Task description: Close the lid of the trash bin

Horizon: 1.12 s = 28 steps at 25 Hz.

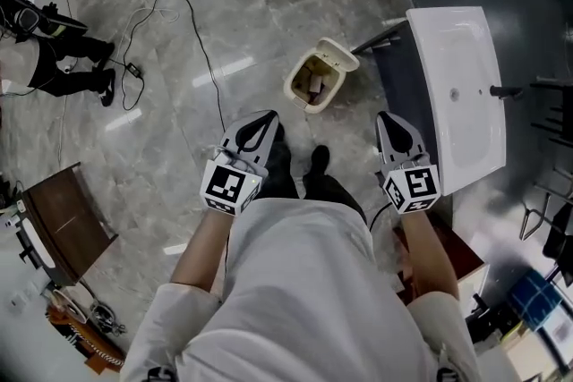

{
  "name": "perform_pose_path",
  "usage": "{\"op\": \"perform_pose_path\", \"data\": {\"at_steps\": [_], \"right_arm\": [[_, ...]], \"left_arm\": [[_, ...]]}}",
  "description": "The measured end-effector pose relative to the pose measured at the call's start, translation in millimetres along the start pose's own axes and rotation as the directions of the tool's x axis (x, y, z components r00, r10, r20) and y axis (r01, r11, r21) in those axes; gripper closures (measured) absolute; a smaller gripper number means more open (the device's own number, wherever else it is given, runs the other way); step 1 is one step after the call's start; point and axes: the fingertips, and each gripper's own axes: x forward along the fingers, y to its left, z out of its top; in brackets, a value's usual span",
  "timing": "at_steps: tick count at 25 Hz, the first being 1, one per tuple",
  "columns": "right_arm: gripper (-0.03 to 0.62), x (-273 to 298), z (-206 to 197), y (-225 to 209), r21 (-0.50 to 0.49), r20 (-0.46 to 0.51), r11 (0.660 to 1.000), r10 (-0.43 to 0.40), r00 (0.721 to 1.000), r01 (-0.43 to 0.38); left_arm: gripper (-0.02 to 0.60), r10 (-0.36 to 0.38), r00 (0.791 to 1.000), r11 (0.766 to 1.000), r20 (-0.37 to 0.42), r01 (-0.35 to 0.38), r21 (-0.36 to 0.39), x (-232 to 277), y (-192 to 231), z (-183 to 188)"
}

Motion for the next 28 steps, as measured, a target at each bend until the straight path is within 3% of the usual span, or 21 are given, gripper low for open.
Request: {"op": "perform_pose_path", "data": {"at_steps": [8, 17, 23, 28], "right_arm": [[0.563, 52, -16, -7, 0.046, -0.051, 0.998, -0.034, 0.998, 0.036], [0.563, 110, -60, -24, 0.074, -0.173, 0.992, -0.084, 0.981, 0.097], [0.563, 145, -85, -46, 0.060, -0.235, 0.993, -0.085, 0.968, 0.102], [0.563, 173, -107, -69, 0.028, -0.294, 0.998, -0.047, 0.955, 0.058]], "left_arm": [[0.577, -0.059, 0.997, 0.998, -0.050, 0.058, -0.013, 24, 39, -23], [0.577, -0.115, 0.987, 0.993, -0.115, 0.112, -0.033, 41, 63, -69], [0.577, -0.111, 0.984, 0.993, -0.140, 0.104, -0.062, 55, 75, -90], [0.577, -0.073, 0.987, 0.995, -0.146, 0.061, -0.085, 70, 77, -102]]}}
